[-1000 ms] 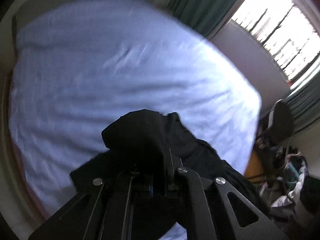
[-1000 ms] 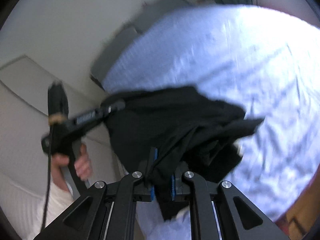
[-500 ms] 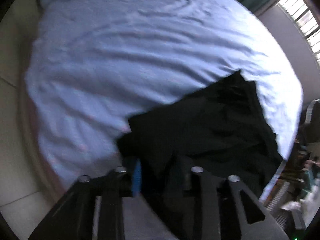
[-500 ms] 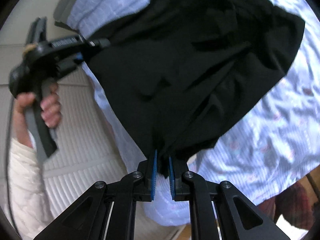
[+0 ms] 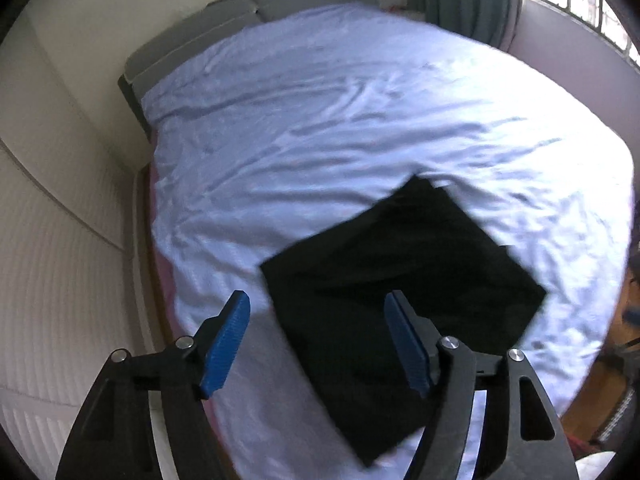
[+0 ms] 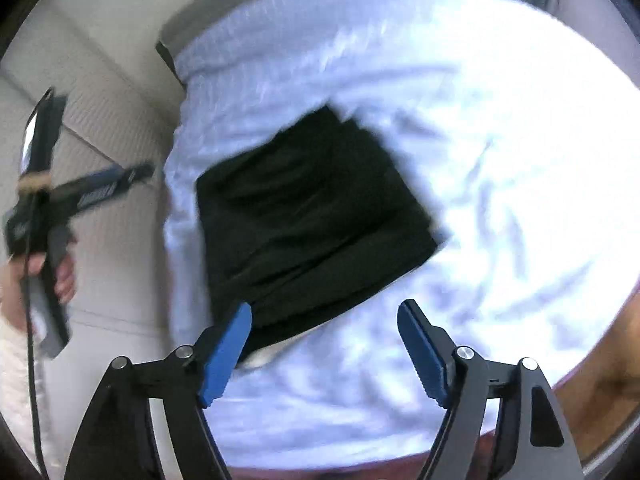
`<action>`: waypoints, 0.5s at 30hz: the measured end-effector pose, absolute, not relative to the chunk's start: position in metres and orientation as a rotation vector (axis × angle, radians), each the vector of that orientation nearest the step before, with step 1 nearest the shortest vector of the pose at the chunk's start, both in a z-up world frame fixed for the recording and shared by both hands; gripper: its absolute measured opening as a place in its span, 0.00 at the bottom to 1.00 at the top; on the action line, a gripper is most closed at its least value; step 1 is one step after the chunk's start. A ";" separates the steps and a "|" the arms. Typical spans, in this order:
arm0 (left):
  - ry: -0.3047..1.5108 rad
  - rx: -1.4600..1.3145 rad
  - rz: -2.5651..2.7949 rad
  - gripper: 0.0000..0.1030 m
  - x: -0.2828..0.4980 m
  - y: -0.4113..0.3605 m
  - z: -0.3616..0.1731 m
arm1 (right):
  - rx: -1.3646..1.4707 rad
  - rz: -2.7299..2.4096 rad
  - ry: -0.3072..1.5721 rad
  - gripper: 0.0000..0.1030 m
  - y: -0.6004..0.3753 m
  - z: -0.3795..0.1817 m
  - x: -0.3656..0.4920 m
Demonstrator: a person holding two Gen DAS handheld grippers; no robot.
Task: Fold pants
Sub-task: 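Lower the pants onto the folded clothes stack and open both tools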
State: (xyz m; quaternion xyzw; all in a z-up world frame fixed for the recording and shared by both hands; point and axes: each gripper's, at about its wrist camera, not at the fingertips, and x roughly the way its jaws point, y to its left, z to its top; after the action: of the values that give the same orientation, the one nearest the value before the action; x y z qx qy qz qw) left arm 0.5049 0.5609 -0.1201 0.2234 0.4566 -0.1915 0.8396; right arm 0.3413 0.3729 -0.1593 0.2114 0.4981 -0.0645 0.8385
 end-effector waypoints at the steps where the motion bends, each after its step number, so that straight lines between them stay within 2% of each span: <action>1: 0.952 0.462 -0.401 0.73 0.488 0.550 -0.113 | 0.436 -0.143 1.032 0.79 0.354 -0.152 0.331; 3: 0.926 0.431 -0.390 0.80 0.448 0.520 -0.100 | 0.423 -0.155 0.991 0.80 0.319 -0.137 0.315; 7: 0.843 0.426 -0.384 0.88 0.373 0.449 -0.080 | 0.354 -0.182 0.924 0.84 0.248 -0.110 0.281; 15: 0.890 0.214 -0.318 0.92 0.274 0.324 -0.057 | 0.237 -0.087 0.890 0.84 0.124 -0.068 0.218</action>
State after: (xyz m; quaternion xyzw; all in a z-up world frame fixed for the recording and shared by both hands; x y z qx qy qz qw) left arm 0.2743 0.3238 -0.0572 0.1028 0.4280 -0.1529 0.8848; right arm 0.2182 0.1243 -0.0675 0.1144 0.4294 -0.0421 0.8949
